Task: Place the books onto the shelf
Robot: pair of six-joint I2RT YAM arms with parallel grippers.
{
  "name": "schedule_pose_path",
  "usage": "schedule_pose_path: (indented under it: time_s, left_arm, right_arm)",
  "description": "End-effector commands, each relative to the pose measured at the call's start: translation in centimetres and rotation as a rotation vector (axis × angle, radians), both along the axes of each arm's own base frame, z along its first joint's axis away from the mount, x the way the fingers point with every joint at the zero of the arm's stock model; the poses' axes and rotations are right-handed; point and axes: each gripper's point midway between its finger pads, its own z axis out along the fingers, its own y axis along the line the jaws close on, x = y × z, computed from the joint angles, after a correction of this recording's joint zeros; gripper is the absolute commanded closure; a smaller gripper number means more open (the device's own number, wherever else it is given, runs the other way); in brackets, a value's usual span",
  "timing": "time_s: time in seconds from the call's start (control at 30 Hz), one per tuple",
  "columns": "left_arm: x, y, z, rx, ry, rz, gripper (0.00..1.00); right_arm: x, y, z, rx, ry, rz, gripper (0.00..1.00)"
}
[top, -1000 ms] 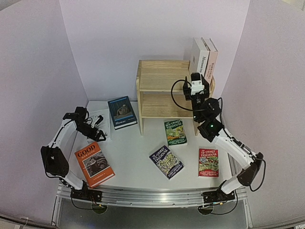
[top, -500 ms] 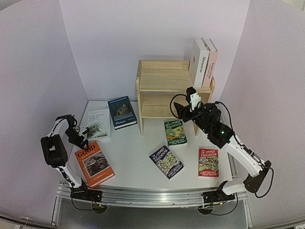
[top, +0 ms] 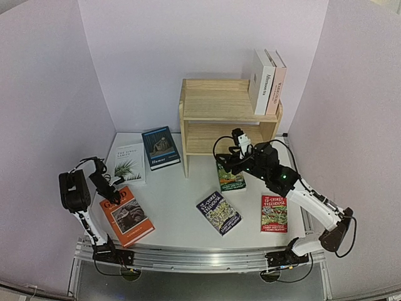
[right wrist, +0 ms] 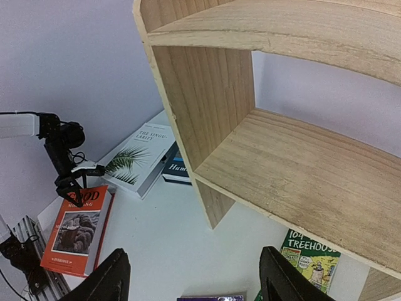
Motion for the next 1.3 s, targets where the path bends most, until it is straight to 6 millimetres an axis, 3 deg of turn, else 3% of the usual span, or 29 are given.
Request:
schedule_pose_path:
  time_s: [0.0,0.17,0.2,0.43,0.5,0.7,0.87,0.97,1.03,1.07,1.13,1.27]
  left_arm:
    - [-1.6,-2.4,0.9,-0.112,0.037,0.019,0.35]
    - [-3.6,-4.6,1.9,-0.159,0.08,0.031,0.97]
    - [-3.7,-5.1,2.3,-0.17,0.083,0.04,0.99]
    - [-2.9,-8.1,5.2,-0.204,0.069,0.098,1.0]
    - [-2.6,-8.9,6.4,-0.208,0.081,0.124,1.0]
    - [-1.0,-10.4,8.2,-0.12,0.155,0.256,1.0]
    - [-1.0,-11.5,8.7,-0.151,0.228,0.373,1.0]
    - [-0.7,-12.1,9.2,-0.171,0.232,0.413,1.0]
    - [-0.5,-12.6,9.8,-0.188,0.233,0.419,1.0]
    - [-0.5,-12.8,10.0,-0.191,0.236,0.417,1.0]
    - [-0.4,-13.0,10.4,-0.201,0.241,0.42,1.0]
    - [-0.1,-13.5,11.0,-0.232,0.246,0.431,1.0]
  right_arm:
    - [-0.6,1.2,-0.7,0.017,0.033,0.025,0.32]
    - [-0.9,3.1,-2.8,-0.002,0.082,0.053,0.32]
    - [-1.0,3.6,-3.3,-0.007,0.093,0.063,0.32]
    - [-2.4,8.6,-7.2,-0.076,0.15,0.098,0.32]
    - [-4.1,11.3,-8.9,-0.14,0.133,0.122,0.32]
    - [-9.1,19.6,-10.6,-0.278,-0.008,0.123,0.31]
    - [-15.2,26.6,-15.0,-0.454,-0.158,0.157,0.27]
    - [-17.2,29.4,-17.5,-0.569,-0.292,0.145,0.24]
    - [-17.5,30.3,-20.8,-0.716,-0.414,0.089,0.2]
    - [-17.1,30.4,-20.9,-0.772,-0.477,0.041,0.18]
    - [-16.3,30.8,-23.0,-0.885,-0.562,-0.024,0.15]
    - [-15.1,30.7,-22.8,-0.877,-0.615,-0.116,0.14]
